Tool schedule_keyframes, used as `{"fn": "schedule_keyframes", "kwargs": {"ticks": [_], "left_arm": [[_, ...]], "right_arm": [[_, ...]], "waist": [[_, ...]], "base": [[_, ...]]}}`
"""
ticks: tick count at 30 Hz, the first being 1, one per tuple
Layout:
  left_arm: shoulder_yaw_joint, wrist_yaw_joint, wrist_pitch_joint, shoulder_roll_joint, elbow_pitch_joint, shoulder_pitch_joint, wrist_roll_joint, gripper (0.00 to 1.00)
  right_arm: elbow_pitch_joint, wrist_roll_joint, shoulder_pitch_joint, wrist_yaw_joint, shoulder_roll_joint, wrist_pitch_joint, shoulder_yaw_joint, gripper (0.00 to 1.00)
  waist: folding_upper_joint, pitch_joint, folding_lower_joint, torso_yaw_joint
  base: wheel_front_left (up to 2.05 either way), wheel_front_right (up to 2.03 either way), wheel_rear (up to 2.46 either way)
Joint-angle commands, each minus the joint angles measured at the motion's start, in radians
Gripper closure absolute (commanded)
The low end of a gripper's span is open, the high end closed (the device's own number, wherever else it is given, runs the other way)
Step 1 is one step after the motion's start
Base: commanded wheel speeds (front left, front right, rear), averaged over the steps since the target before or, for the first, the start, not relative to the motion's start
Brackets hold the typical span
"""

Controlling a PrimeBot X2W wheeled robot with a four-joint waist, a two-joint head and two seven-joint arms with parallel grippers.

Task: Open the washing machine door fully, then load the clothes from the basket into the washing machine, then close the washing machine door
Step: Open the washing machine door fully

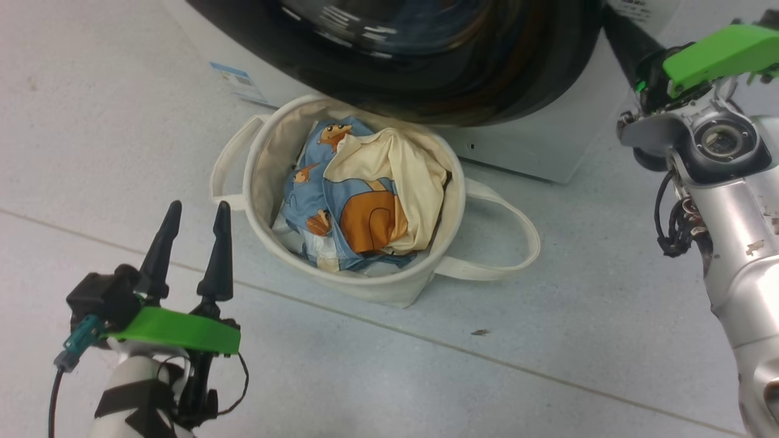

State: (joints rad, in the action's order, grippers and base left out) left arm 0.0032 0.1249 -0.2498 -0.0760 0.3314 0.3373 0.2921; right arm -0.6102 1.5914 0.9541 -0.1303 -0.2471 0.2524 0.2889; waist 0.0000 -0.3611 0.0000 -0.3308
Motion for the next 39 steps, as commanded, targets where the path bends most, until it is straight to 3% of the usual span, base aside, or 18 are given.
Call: {"fn": "schedule_keyframes", "kwargs": {"ticks": [1, 11, 22, 28, 39], "left_arm": [[0.038, 0.006, -0.012, -0.023, -0.024, 0.020, -0.008, 0.00], [0.047, 0.006, -0.012, -0.032, -0.003, -0.006, -0.014, 0.00], [0.045, 0.006, -0.012, -0.028, 0.004, -0.012, -0.013, 0.00], [0.049, 0.006, -0.012, -0.026, 0.010, -0.016, -0.014, 0.00], [0.103, 0.006, -0.012, -0.063, 0.008, -0.095, -0.032, 0.00]], "right_arm": [[0.026, 0.005, 0.004, 0.000, 0.035, 0.034, 0.039, 1.00], [0.044, 0.039, -0.102, 0.000, 0.063, 0.222, 0.115, 1.00], [0.153, -0.021, -0.096, 0.000, 0.047, 0.054, 0.027, 1.00], [0.119, -0.033, -0.080, 0.000, 0.057, 0.083, 0.058, 1.00], [0.146, -0.092, -0.139, 0.000, 0.101, 0.198, 0.246, 1.00]], "waist": [[0.0000, 0.006, 0.0000, 0.005], [0.0000, 0.081, 0.0000, 0.055], [0.0000, 0.088, 0.0000, 0.032], [0.0000, 0.093, 0.0000, 0.024], [0.0000, 0.186, 0.0000, 0.072]], "base": [[0.00, 0.00, 0.00], [0.00, 0.00, 0.00], [0.00, 0.00, 0.00], [0.00, 0.00, 0.00], [0.00, 0.00, 0.00]]}}
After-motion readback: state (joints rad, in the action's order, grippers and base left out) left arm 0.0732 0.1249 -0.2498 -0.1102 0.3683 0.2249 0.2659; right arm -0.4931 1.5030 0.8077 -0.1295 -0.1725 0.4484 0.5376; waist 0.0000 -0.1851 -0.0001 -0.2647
